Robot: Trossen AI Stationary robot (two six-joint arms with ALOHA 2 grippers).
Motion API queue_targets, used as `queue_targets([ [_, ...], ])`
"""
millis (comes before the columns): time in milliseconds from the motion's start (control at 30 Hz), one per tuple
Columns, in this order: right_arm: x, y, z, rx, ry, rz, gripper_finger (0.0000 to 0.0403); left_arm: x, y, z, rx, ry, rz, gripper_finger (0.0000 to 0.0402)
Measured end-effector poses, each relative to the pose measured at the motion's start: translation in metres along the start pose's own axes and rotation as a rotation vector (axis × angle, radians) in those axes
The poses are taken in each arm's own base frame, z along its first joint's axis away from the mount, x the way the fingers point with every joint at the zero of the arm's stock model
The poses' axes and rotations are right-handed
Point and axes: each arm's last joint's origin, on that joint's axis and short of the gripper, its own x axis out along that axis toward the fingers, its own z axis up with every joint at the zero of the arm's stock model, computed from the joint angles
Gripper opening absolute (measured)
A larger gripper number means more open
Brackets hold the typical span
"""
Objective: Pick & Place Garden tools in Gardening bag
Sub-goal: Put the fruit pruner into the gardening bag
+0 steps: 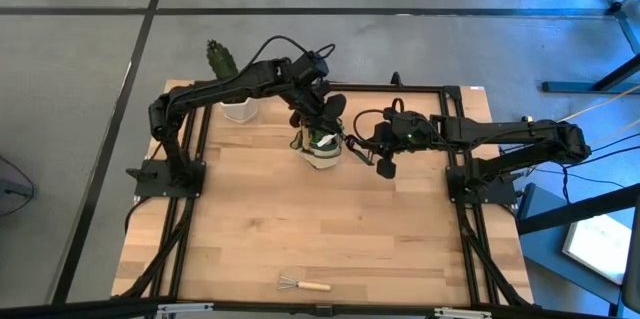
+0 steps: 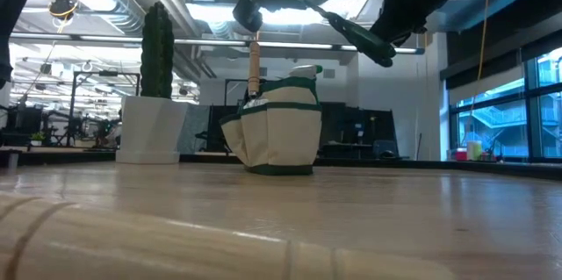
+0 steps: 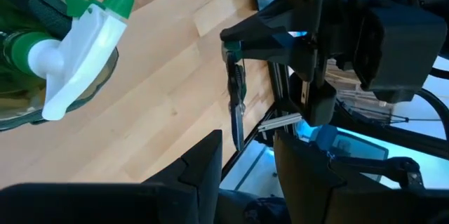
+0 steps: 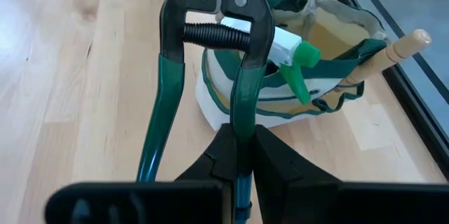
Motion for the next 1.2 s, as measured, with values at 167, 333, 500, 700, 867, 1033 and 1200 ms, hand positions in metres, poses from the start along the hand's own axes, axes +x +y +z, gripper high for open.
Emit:
queue_targets([
  [167,0.0,0.0,0.0,0.0,0.002,0.0,0.0025,0.001,0.0,-0.001,-0.002,-0.007,0.005,0.0125],
  [333,0.0,0.0,0.0,0.0,0.002,-0.003,0.0025,0.001,0.0,-0.001,-0.004,-0.016,0.011,0.0125],
  [500,0.0,0.0,0.0,0.0,0.002,-0.013,0.0025,0.009,0.002,0.0,-0.016,-0.003,0.023,0.0125],
  [700,0.0,-0.001,0.0,0.0,0.003,-0.022,0.0025,0.032,0.003,0.003,-0.004,0.041,0.006,0.0125],
  [867,0.0,-0.001,-0.003,0.003,0.029,-0.022,0.0025,0.033,0.001,0.005,0.003,0.024,-0.018,0.0125],
  [1033,0.0,-0.001,-0.005,0.004,0.047,-0.021,0.0025,0.031,0.002,0.006,-0.006,0.024,-0.018,0.0125],
  [1200,0.0,-0.001,-0.005,0.003,0.047,-0.02,0.0025,0.031,0.002,0.006,-0.008,0.031,-0.021,0.0124],
])
